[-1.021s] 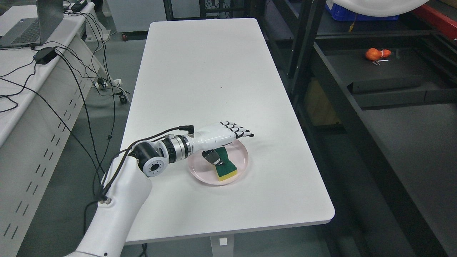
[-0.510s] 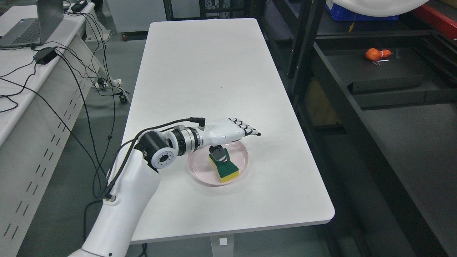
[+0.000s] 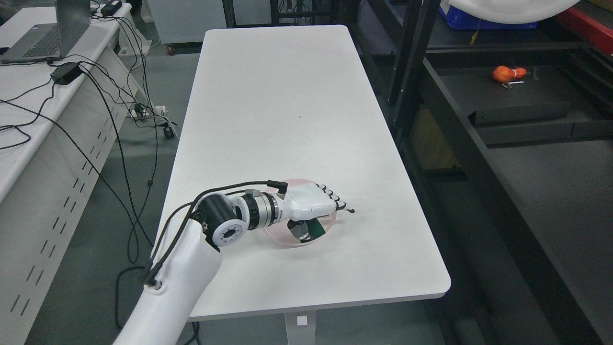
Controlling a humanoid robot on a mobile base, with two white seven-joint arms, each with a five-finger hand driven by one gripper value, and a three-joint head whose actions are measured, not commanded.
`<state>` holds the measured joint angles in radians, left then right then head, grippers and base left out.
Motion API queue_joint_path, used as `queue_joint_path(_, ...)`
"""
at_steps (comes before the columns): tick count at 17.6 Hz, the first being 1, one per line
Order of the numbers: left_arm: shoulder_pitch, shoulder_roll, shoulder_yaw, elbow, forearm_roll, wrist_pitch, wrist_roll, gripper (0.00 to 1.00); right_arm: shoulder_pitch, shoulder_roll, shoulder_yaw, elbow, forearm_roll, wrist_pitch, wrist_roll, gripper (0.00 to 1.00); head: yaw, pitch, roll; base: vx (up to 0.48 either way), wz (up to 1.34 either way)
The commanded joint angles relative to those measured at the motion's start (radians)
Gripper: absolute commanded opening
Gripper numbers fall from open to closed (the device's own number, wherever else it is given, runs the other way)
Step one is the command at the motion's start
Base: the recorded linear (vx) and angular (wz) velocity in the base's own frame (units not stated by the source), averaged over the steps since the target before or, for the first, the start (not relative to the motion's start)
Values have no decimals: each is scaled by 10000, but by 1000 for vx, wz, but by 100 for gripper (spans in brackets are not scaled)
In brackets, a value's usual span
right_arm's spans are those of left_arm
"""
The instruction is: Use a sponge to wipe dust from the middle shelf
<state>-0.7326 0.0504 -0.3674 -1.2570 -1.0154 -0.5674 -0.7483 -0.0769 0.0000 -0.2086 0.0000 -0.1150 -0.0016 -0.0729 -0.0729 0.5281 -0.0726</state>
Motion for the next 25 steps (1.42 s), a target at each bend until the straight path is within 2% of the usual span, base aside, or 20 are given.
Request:
queue_joint_path(1, 86, 294, -393, -575, 91, -1, -18, 90, 2, -175, 0, -175, 0, 722, 8, 100, 0, 0, 0, -40, 124)
queue_joint_path(6, -710, 355, 1186, -1158, 214, -1, -33, 91, 2, -175, 0, -175, 0, 722, 8, 100, 0, 0, 0, -32, 83)
queue_joint_path(8, -773, 705, 1449, -1281, 382, -1, -48, 91, 2, -175, 0, -175, 0, 722, 8, 100, 0, 0, 0, 1, -54)
queue_joint_path(10, -529, 1471, 1282, -1327, 825, -16, -262, 91, 2, -175, 0, -175, 0, 722, 8, 100, 0, 0, 0, 11, -18)
queue_joint_path(11, -103, 1611, 1099, -1495, 965, -17, -278, 91, 2, -175, 0, -175, 0, 722, 8, 100, 0, 0, 0, 9, 13)
queue_joint_path(15, 1082, 1644, 361, -1360, 844, -1, -202, 90, 2, -175, 0, -175, 0, 722, 8, 100, 0, 0, 0, 3, 63)
queue_joint_path(19, 258, 1613, 620, -378, 858, -62, 333, 88, 2, -175, 0, -175, 0, 737, 8, 100, 0, 0, 0, 10, 26)
queue_joint_path(25, -190, 1674, 882, -316, 874, -109, 427, 89, 2, -175, 0, -175, 0, 722, 8, 100, 0, 1, 0, 27, 0)
